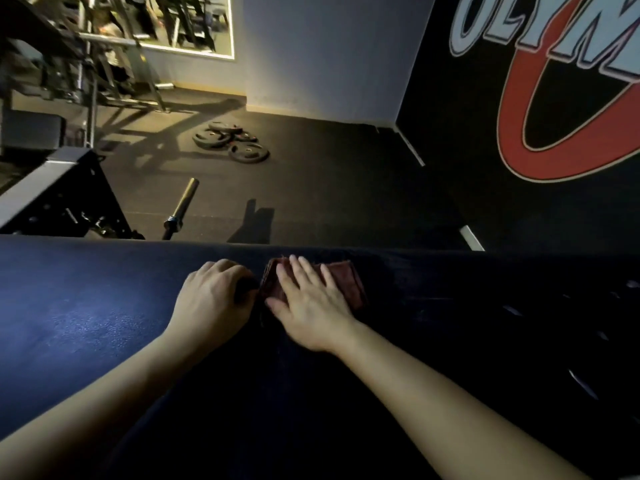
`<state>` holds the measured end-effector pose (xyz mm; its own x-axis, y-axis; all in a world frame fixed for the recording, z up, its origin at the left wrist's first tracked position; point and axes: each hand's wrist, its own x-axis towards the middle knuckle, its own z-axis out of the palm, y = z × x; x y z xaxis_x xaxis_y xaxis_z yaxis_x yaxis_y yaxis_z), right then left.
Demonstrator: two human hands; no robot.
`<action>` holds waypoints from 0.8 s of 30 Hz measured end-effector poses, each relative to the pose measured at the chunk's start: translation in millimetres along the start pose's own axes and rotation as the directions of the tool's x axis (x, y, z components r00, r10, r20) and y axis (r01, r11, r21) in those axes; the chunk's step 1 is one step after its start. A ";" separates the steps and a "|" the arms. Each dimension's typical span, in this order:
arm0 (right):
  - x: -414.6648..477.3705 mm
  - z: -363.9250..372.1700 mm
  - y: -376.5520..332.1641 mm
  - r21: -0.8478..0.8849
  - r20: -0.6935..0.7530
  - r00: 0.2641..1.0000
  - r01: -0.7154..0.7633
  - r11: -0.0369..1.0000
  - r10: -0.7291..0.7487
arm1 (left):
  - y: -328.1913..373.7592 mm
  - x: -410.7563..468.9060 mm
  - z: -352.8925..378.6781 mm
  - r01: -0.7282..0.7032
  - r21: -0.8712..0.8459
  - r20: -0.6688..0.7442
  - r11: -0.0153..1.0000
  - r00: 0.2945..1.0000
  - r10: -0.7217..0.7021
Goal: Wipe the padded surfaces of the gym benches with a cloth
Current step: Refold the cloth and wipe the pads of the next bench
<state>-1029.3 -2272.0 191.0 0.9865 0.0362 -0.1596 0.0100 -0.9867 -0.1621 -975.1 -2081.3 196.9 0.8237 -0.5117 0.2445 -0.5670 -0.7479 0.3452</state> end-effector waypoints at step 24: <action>-28.8 -14.3 131.4 0.080 -0.151 0.844 -0.508 0.857 0.515 | -0.4 23.7 11.6 -0.006 0.025 0.071 1.000 0.997 0.005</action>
<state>-1054.1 -2405.0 188.3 0.8625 -0.5011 -0.0706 -0.5060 -0.8518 -0.1356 -955.4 -2098.1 192.0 0.8195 -0.5436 0.1814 -0.5719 -0.7549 0.3210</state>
